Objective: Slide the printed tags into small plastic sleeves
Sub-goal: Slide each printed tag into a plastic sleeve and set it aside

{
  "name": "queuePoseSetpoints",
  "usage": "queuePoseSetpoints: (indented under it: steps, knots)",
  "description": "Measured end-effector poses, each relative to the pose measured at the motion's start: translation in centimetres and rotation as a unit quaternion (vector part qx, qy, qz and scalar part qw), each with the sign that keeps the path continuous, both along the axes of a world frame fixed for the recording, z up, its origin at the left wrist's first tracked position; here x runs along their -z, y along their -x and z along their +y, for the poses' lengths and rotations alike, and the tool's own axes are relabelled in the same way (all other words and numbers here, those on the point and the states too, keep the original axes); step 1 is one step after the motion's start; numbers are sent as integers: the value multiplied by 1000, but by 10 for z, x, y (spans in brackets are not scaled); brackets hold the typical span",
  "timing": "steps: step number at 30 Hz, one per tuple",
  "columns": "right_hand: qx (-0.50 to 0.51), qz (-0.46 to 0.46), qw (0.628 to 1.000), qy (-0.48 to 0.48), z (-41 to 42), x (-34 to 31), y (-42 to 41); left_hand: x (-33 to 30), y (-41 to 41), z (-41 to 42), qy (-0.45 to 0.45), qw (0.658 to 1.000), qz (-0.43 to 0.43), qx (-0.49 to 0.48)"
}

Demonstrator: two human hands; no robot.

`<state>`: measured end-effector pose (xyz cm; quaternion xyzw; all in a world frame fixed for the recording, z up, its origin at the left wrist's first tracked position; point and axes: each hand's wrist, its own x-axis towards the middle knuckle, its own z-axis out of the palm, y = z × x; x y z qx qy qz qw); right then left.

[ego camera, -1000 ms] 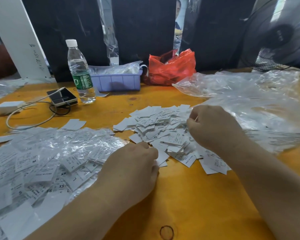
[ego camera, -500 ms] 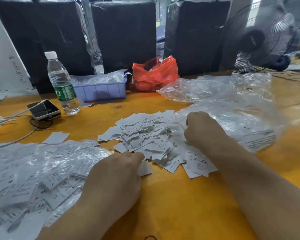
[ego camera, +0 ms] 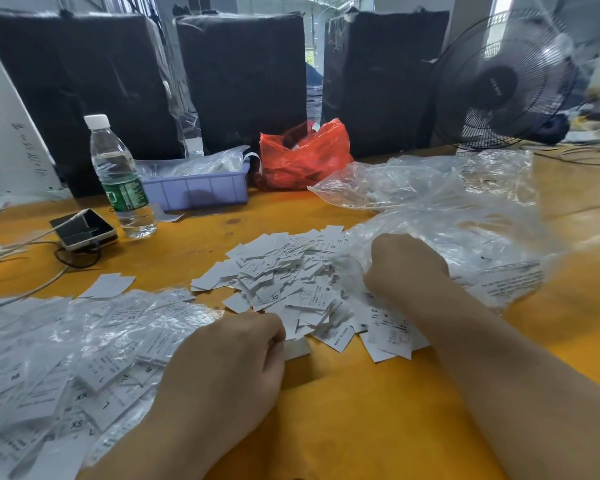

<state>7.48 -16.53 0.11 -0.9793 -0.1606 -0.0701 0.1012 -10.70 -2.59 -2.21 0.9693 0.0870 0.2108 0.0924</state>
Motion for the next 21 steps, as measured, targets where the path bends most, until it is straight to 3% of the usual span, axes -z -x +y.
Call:
queuePoseSetpoints:
  steps: [2, 7, 17, 21]
  knots:
    - [5, -27, 999, 22, -2, -2, -4, 0, 1, 0, 11, 1000, -21, 7]
    - [5, 41, 999, 14, -2, 2, -2, 1, 2, -2, 45, 998, -38, 21]
    - [-17, -50, 997, -50, -4, -5, 0, -1, 3, 0, 179, 981, -64, 39]
    - [-76, -103, 987, -95, -1, -3, 1, 0, 2, 2, 216, 974, -65, 31]
